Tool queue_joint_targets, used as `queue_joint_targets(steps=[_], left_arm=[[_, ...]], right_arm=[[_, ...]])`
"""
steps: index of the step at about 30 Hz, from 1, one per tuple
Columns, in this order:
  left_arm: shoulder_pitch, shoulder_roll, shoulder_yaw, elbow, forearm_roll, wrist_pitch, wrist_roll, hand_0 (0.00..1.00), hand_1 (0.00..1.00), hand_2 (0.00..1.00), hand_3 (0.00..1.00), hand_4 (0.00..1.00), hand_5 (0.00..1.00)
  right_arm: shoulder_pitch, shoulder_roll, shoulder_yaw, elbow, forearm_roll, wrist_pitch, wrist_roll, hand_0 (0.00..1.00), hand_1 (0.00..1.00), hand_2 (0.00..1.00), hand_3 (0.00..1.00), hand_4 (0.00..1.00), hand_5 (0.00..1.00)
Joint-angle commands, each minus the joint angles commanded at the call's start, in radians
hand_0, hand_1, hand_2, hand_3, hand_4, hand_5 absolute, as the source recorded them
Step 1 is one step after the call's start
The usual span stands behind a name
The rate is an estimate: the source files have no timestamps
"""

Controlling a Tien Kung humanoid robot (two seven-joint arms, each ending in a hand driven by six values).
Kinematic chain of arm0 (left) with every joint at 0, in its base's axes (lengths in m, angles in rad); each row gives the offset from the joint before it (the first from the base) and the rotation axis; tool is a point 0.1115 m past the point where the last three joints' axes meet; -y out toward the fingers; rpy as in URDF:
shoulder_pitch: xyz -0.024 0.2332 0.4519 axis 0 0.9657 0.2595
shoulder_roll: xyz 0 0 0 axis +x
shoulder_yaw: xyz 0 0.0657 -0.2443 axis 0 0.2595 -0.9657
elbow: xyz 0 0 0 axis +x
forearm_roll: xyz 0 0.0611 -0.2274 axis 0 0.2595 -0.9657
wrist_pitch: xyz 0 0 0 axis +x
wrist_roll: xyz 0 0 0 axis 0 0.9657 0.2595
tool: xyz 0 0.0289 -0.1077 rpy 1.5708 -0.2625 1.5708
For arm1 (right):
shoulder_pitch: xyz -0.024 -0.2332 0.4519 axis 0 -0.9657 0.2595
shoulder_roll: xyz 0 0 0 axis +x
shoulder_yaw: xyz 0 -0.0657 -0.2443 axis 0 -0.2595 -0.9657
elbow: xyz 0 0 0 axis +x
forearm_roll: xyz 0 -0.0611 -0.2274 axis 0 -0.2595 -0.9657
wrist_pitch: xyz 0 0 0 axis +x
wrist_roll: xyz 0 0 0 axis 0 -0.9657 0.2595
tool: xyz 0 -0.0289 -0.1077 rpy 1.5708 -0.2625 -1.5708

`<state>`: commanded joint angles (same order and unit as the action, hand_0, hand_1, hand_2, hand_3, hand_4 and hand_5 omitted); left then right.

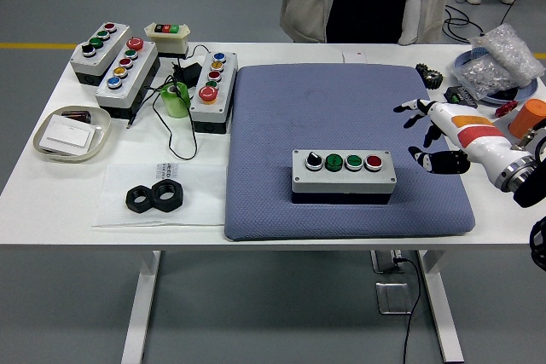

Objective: Pick up the button,place it on the desk,press the button,press the button

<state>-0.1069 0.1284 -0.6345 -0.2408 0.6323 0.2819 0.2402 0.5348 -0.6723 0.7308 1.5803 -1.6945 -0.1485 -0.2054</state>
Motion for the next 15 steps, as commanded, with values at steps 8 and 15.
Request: queue_joint_targets(steps=[8,15], left_arm=[[0.0,0.0,0.0,-0.001,0.001,-0.001,0.002,0.681,0.651,0.748,0.788,0.693,0.998],[-0.002,0.0,0.003,-0.001,-0.001,-0.001,0.001,0.682,0.651,0.748,0.788,0.693,0.998]], right_arm=[[0.013,0.006,-0.036,0.007,-0.014,0.061,-0.023,0.145,0.022,0.162,0.749,0.522,0.002],[0.025,0.013,-0.057,-0.005,-0.019,0.081,-0.034,0.141,0.018,0.159,0.748,0.521,0.002]])
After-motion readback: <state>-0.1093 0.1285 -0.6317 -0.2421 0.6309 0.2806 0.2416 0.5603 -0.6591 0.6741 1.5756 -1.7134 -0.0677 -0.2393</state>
